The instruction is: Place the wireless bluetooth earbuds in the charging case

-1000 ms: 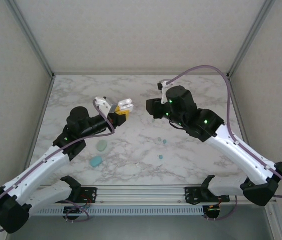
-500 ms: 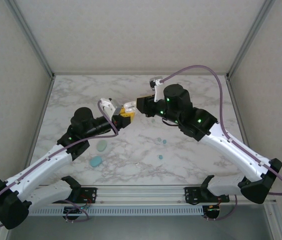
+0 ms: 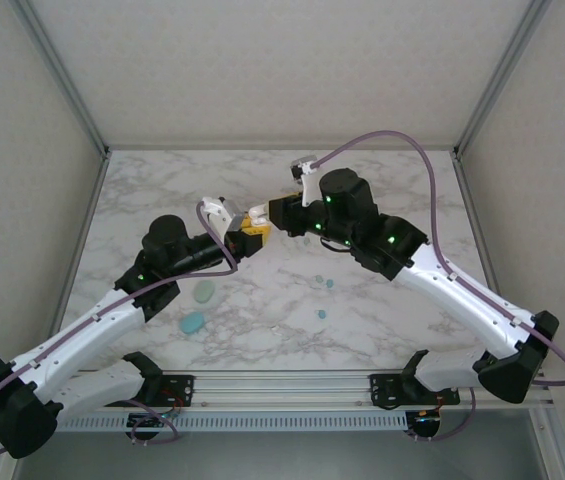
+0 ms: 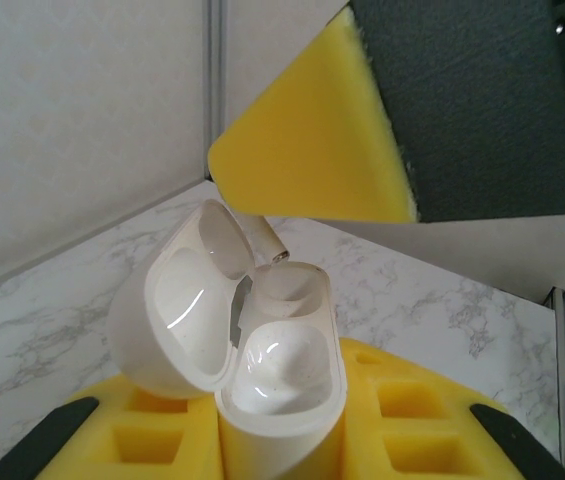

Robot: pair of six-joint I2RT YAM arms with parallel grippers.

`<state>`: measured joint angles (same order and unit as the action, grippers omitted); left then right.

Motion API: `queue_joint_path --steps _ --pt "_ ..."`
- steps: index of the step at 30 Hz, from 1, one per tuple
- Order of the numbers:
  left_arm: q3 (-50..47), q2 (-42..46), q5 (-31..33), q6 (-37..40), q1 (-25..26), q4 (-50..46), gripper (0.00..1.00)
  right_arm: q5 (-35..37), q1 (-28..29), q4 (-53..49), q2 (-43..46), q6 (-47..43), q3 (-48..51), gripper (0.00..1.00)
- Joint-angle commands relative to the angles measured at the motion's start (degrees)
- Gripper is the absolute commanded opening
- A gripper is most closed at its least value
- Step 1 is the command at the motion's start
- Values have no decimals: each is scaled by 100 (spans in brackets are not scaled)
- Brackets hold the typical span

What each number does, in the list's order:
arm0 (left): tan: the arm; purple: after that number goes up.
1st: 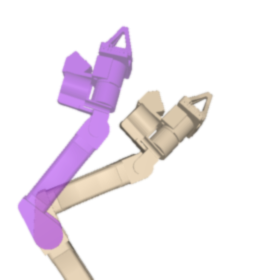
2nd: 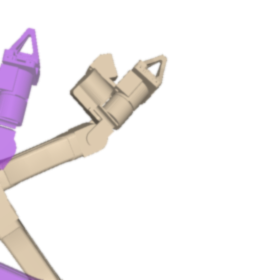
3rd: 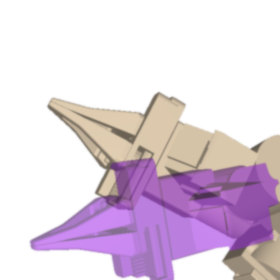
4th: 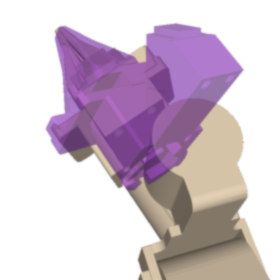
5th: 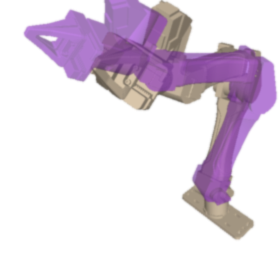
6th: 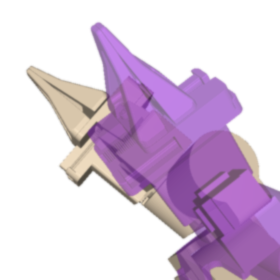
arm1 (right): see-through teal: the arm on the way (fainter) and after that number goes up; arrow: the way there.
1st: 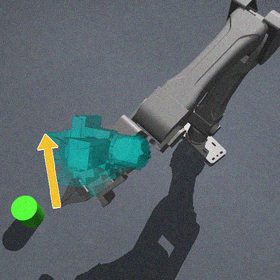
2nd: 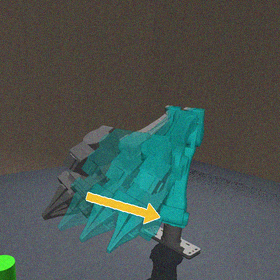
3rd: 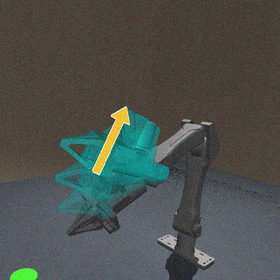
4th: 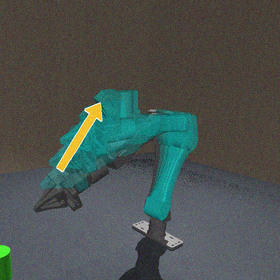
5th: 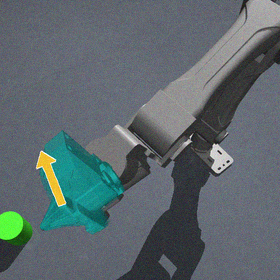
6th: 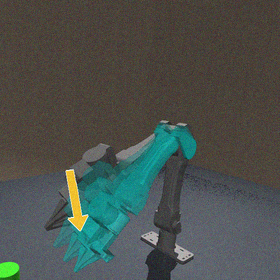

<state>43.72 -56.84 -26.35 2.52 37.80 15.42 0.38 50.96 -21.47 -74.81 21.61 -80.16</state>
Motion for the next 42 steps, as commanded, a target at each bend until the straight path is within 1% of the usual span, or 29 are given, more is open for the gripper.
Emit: queue_joint_path --steps 1,6,11,18,22,30,35,39,42 --pt "203 120 -63 -33 52 175 10 177 67 4 -109 -247 66 27" --pt "197 151 24 -63 52 172 10 299 81 -17 -112 -388 190 27" --pt "195 147 143 -84 52 189 9 210 122 64 -86 -560 312 27" --pt "173 116 209 -138 52 304 9 -80 164 48 -157 -740 312 30" --pt "171 125 242 -142 52 330 9 -142 175 37 -152 -780 343 32" --pt "178 95 217 -140 53 358 9 -246 175 -8 -97 -781 352 35" --pt "172 100 209 -122 61 348 8 -395 175 -21 -78 -679 340 41" --pt "165 123 209 -74 61 284 9 -493 172 -4 4 -507 308 52" --pt "174 175 253 99 65 85 9 -512 162 18 131 -283 283 61"
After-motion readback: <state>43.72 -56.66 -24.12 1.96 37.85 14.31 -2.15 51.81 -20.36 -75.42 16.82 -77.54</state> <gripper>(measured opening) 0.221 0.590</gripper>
